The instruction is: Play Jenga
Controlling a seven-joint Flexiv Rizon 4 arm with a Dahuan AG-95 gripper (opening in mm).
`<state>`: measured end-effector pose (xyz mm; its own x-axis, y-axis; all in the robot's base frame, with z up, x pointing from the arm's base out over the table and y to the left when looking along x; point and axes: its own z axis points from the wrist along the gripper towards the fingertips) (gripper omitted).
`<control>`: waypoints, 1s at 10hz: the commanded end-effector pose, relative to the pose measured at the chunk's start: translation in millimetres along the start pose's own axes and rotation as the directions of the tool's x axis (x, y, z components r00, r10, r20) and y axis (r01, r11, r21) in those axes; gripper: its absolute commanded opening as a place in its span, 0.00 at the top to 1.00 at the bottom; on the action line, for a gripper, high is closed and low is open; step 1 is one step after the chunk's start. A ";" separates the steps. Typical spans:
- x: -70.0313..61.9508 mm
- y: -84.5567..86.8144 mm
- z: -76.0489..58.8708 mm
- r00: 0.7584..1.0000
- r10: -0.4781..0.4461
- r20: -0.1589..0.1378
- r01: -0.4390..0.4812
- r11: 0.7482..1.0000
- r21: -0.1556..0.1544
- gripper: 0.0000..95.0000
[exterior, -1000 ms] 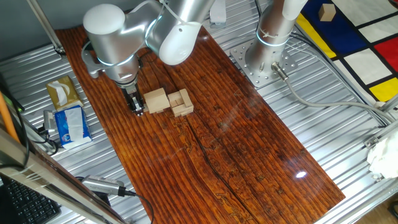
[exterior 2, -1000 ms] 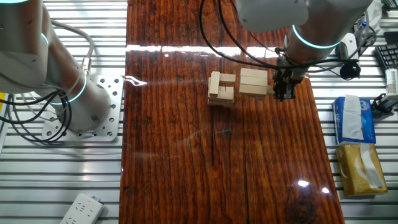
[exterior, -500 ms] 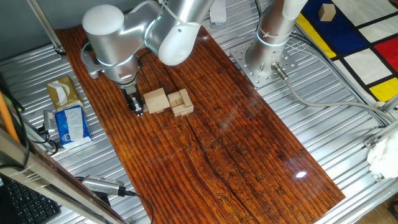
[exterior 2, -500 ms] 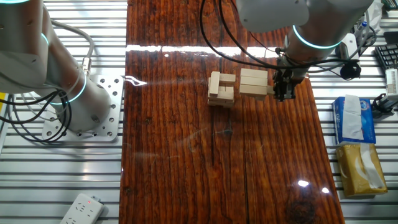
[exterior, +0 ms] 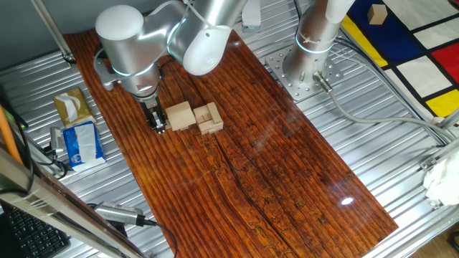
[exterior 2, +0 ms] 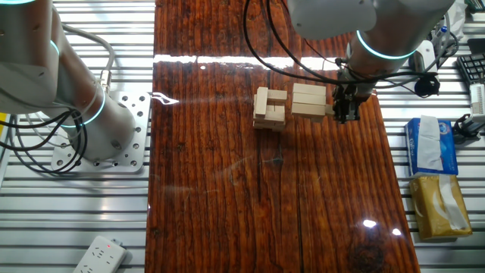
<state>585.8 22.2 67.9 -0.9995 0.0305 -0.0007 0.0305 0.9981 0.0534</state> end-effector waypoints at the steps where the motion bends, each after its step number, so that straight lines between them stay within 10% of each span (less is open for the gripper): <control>1: 0.3 0.1 0.1 1.000 0.000 0.001 0.000 1.000 0.000 1.00; 10: 0.5 0.0 0.6 0.999 0.008 0.031 -0.009 1.000 0.012 1.00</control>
<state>585.0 22.1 67.2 -0.9986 0.0420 -0.0325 0.0407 0.9984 0.0395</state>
